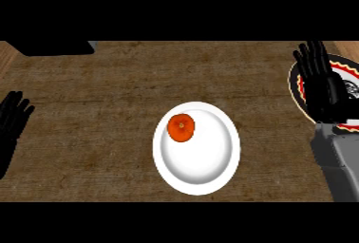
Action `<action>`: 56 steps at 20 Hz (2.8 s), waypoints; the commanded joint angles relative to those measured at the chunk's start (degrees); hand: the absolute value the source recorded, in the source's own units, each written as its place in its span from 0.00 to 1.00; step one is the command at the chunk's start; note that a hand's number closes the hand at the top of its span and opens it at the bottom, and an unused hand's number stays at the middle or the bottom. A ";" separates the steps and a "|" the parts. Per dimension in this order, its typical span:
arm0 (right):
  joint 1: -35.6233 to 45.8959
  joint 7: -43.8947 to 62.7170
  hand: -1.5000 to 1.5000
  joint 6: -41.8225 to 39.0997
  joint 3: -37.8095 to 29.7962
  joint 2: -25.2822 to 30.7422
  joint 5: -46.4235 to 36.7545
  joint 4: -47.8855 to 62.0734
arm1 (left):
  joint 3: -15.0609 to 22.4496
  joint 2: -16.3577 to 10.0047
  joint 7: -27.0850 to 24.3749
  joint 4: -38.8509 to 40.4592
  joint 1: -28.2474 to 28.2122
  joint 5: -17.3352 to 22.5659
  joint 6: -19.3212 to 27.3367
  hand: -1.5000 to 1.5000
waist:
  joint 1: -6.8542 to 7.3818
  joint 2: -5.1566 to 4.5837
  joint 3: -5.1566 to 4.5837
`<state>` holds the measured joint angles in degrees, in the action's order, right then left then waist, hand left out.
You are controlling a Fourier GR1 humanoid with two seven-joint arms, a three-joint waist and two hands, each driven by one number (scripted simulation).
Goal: Pick the squash from the plate and place it in the plate
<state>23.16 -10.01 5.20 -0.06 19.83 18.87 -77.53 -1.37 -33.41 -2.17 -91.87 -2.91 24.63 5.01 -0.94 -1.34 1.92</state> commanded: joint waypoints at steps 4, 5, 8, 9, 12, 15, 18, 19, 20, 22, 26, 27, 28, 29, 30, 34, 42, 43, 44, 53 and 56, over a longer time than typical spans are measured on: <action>8.47 1.46 1.00 -15.90 10.47 -4.25 2.37 5.55 | 5.09 1.50 4.37 2.30 6.64 -4.38 2.16 0.50 | 3.19 -0.19 -1.77; 9.63 2.63 1.00 -20.48 12.20 -4.56 4.12 5.67 | 6.50 3.19 3.93 3.87 6.75 -5.26 2.85 0.50 | 3.24 -0.58 -1.81; 14.19 -4.72 1.00 -15.13 17.26 11.34 -20.25 -0.45 | 7.11 2.98 5.23 4.09 4.05 -4.15 1.44 0.50 | 2.73 1.13 -3.10; 8.62 -10.35 0.00 -5.40 14.93 -5.35 -15.64 13.24 | 10.10 6.78 8.31 5.74 9.25 -6.16 4.95 0.50 | 2.36 -0.31 -1.78; 8.74 -19.85 0.00 -13.32 12.58 -10.12 -8.28 21.45 | 10.98 8.83 8.72 9.21 11.60 -7.64 6.00 0.50 | 2.40 0.00 -1.78; 8.98 -27.04 0.00 -20.78 16.15 -6.89 -13.52 29.01 | 10.01 8.28 10.28 8.58 12.79 -8.05 6.06 0.50 | 2.48 0.61 -1.81; 12.07 -31.02 0.00 -19.35 19.19 -4.09 -21.07 31.79 | 11.77 10.84 5.39 12.16 10.75 -10.07 5.52 0.50 | 2.36 0.62 -1.89; 12.58 -29.64 0.00 -18.07 20.43 -4.62 -22.88 30.76 | 9.10 9.10 9.75 13.05 14.80 -8.29 5.07 0.50 | 1.67 0.90 -1.90; 13.72 -31.19 0.00 -18.84 20.76 -4.56 -24.19 34.57 | 10.07 9.85 10.53 10.74 13.96 -9.02 6.11 0.50 | 2.18 0.89 -1.86; 17.09 -29.55 0.00 -19.58 20.11 -4.17 -25.52 36.62 | 9.43 9.97 10.09 12.33 14.21 -9.15 4.83 0.50 | 1.94 1.01 -1.89; 18.95 -25.21 0.00 -18.73 20.43 -5.91 -28.68 35.55 | 9.67 10.80 10.93 7.12 9.19 -10.53 5.88 0.50 | 1.88 1.34 -1.89; 17.41 -23.53 0.00 -21.07 20.72 -4.69 -28.64 30.81 | 9.35 12.51 10.46 13.93 14.59 -11.80 5.65 0.50 | 0.97 1.35 -1.93; 18.02 -21.30 0.00 -18.01 21.83 -7.60 -30.31 31.75 | 7.67 9.86 14.32 9.82 14.80 -10.23 5.01 0.50 | 1.28 1.39 -1.91; 16.01 -19.83 0.00 -20.17 22.38 -6.03 -30.73 28.07 | 6.43 10.87 8.99 14.67 13.99 -10.12 3.11 0.50 | 0.86 1.41 -1.94; 17.99 -18.93 0.00 -22.70 21.19 -3.88 -30.37 28.24 | 6.78 11.46 5.84 17.01 12.98 -11.00 2.25 0.50 | 0.87 1.36 -1.95; 19.39 -13.05 0.00 -27.20 24.15 -3.75 -33.05 26.38 | 7.84 13.18 8.87 14.32 13.09 -11.71 4.07 0.50 | 0.84 1.47 -1.95; 17.87 -4.24 0.00 -23.47 28.03 -6.38 -43.33 21.88 | 6.48 11.80 11.89 9.86 11.80 -12.86 2.73 0.50 | 0.94 1.50 -1.93; 21.52 -4.96 0.00 -22.61 27.29 -9.17 -44.62 27.90 | 6.53 14.99 8.20 16.02 15.14 -14.38 4.23 0.50 | 1.14 1.22 -1.94; 18.96 -4.82 0.00 -22.72 27.93 -8.02 -45.77 25.03 | 3.83 11.10 8.85 14.36 12.91 -11.71 -0.25 0.50 | 1.12 1.34 -1.93; 25.86 -1.89 0.00 -27.65 26.20 -14.03 -51.71 34.01 | 4.28 14.67 9.62 14.29 14.31 -14.98 0.59 0.50 | 1.64 1.15 -1.92; 23.80 -5.47 0.00 -26.86 24.97 -13.09 -54.57 34.30 | 2.74 14.28 10.98 10.61 11.01 -14.05 -1.24 0.50 | 1.55 1.26 -1.92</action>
<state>46.01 -13.63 -21.75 26.20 7.74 -32.87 -46.57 3.38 -18.51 9.14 -80.34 10.11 9.51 6.37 0.47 -0.06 0.00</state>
